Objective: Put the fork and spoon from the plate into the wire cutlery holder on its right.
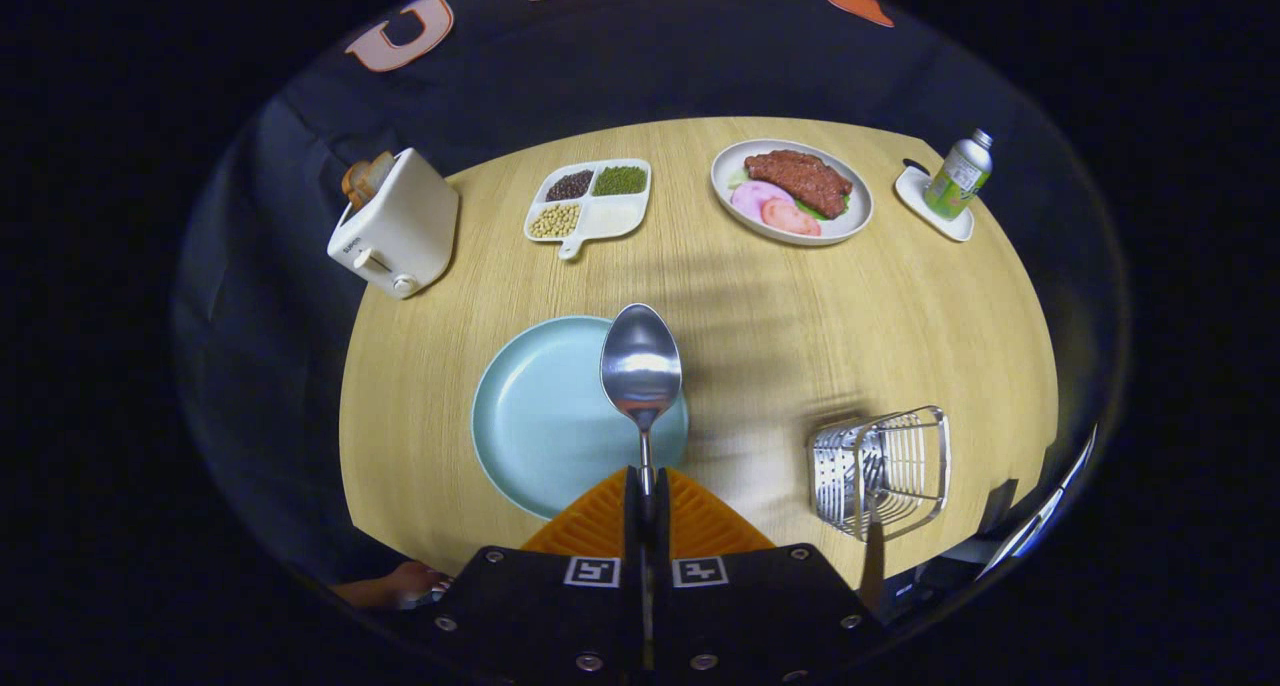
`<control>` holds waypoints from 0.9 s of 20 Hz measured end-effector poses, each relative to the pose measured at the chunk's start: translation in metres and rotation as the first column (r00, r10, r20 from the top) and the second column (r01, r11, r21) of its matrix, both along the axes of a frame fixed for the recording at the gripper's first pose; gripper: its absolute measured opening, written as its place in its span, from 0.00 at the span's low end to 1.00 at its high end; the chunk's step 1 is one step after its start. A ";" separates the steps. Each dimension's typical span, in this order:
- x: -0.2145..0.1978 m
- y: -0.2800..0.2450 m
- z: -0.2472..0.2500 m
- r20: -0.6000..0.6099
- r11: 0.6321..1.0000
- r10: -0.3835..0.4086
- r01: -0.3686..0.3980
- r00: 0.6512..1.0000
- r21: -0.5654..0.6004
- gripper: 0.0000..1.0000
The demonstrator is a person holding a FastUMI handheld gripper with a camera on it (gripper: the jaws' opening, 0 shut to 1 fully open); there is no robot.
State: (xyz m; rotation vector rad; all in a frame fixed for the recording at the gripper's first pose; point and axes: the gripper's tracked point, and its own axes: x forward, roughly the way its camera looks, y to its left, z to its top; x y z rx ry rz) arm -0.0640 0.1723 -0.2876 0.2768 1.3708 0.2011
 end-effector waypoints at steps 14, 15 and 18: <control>-0.030 -0.137 0.016 -0.010 0.984 -0.107 0.105 0.994 -0.142 0.05; -0.036 -0.144 0.012 -0.019 0.983 -0.101 0.097 0.995 -0.154 0.05; -0.051 -0.148 -0.002 -0.059 0.985 -0.075 0.065 0.995 -0.160 0.05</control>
